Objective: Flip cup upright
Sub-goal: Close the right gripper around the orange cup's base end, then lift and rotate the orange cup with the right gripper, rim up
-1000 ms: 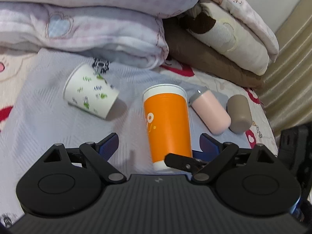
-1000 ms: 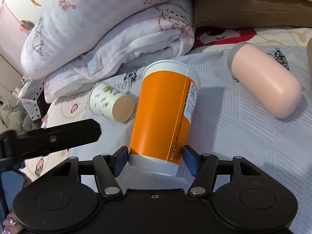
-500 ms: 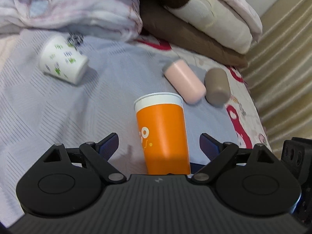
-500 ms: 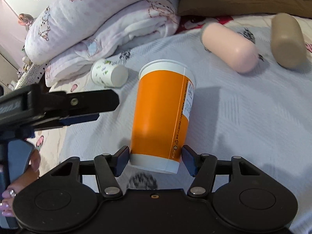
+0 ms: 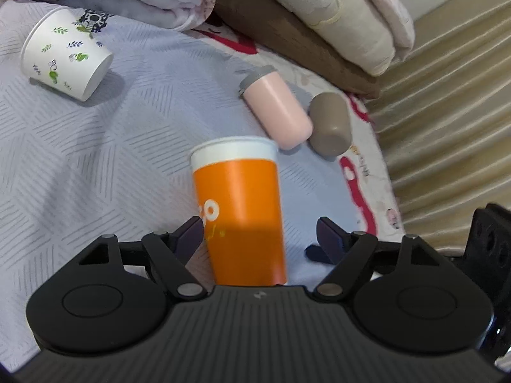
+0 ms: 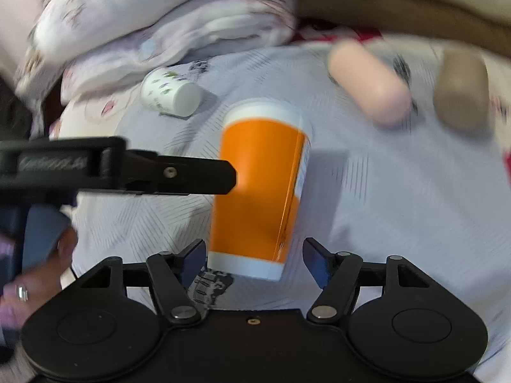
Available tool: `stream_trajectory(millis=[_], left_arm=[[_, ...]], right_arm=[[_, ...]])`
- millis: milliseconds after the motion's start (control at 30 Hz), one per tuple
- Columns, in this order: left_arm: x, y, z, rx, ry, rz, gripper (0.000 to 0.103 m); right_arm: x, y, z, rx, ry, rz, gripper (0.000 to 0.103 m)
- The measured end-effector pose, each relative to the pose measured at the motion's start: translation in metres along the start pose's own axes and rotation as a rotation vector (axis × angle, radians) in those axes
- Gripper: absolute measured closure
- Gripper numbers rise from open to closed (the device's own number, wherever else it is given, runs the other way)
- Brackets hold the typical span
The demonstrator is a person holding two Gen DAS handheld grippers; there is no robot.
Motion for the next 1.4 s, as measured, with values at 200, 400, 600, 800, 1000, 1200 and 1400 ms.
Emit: stream_trajectory(millis=[200, 400, 600, 800, 1000, 1200, 1400], left_arm=[[0.01, 0.011, 0.003, -0.046, 0.014, -0.014, 0.028], [0.023, 0.018, 0.005, -0.046, 0.046, -0.017, 0.028], [0.037, 0.032, 0.011, -0.106, 0.054, -0.022, 0.028], [0.047, 0.037, 0.01, -0.112, 0.075, -0.044, 0.027], [0.043, 0.028, 0.011, -0.044, 0.033, -0.022, 0.031], [0.026, 0.003, 0.012, 0.139, -0.03, 0.056, 0.033], [0.011, -0.019, 0.009, 0.29, -0.106, 0.125, 0.033]], right_arm=[[0.007, -0.003, 0.025, -0.076, 0.06, 0.072, 0.021], [0.038, -0.023, 0.029, 0.036, 0.069, 0.178, 0.021], [0.061, -0.028, 0.02, 0.111, 0.114, 0.257, 0.019], [0.063, -0.029, 0.025, 0.103, 0.074, 0.262, 0.023], [0.063, -0.026, 0.029, 0.041, 0.048, 0.24, 0.026], [0.055, -0.015, 0.033, -0.056, -0.021, 0.194, 0.026], [0.045, -0.002, 0.033, -0.172, -0.114, 0.115, 0.026]])
Point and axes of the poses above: each gripper's, at about its wrist camera, not at the fingertips, and x roughly the way its jaws point, y to its left, z to its top, the point moved 5 cm from there along x, roughly the way its jaws point, and after that the axes turned 6 degrees about y, right-handed, at the moved point
